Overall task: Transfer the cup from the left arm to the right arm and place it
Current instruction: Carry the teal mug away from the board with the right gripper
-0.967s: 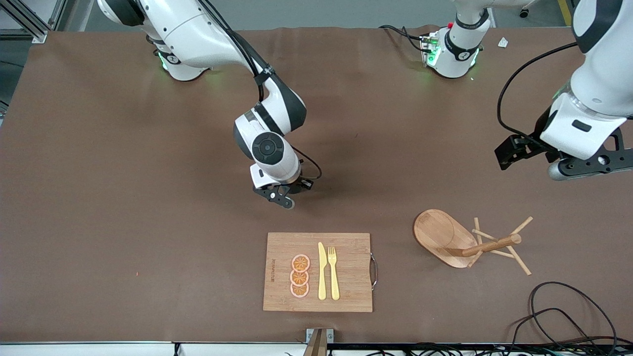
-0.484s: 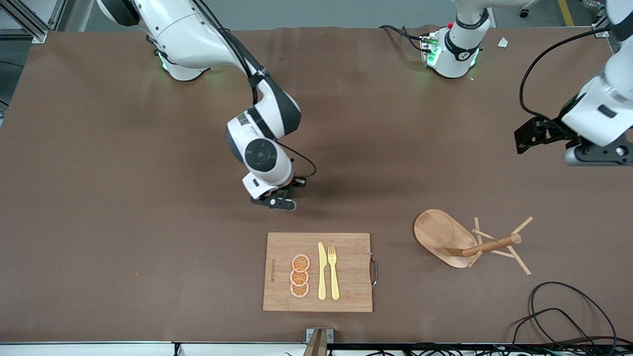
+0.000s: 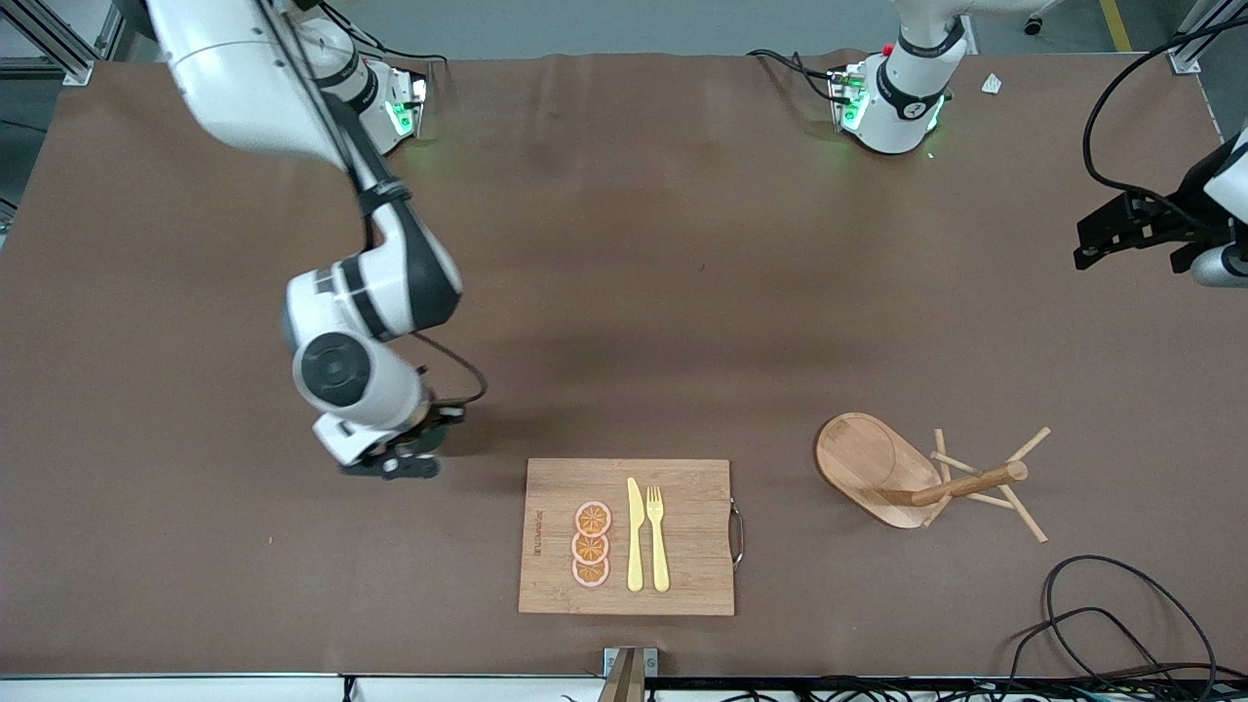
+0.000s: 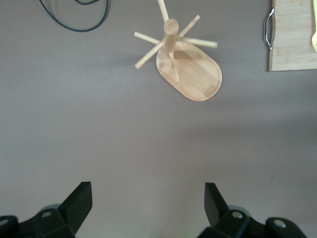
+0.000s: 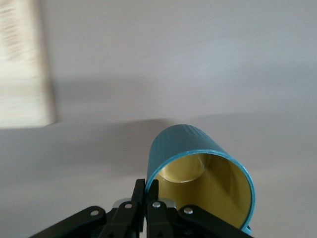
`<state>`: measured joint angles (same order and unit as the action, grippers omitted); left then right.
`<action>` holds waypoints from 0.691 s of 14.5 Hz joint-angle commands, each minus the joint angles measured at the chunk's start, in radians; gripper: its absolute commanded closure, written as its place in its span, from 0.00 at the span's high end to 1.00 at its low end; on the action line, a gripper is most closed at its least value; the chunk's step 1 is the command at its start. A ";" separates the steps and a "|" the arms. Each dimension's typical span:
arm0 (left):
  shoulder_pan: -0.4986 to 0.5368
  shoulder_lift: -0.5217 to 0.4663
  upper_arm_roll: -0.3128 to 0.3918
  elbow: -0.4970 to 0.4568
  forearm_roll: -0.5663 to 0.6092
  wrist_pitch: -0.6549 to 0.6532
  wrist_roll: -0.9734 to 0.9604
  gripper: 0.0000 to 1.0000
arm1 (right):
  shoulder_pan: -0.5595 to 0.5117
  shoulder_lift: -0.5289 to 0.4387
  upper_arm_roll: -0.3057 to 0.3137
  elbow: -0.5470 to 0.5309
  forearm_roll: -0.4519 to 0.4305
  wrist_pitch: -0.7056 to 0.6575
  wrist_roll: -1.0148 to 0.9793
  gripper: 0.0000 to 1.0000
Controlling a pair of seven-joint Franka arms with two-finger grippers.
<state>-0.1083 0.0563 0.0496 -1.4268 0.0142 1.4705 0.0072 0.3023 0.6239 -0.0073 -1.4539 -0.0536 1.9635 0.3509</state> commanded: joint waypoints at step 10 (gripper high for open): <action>0.058 -0.128 -0.126 -0.172 0.012 0.040 -0.062 1.00 | -0.319 -0.050 0.035 -0.243 -0.037 0.267 -0.308 0.01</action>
<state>-0.0669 -0.0454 -0.0624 -1.5710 0.0154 1.4891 -0.0460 0.0092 0.6223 0.0017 -1.5912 -0.0778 2.1689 0.0666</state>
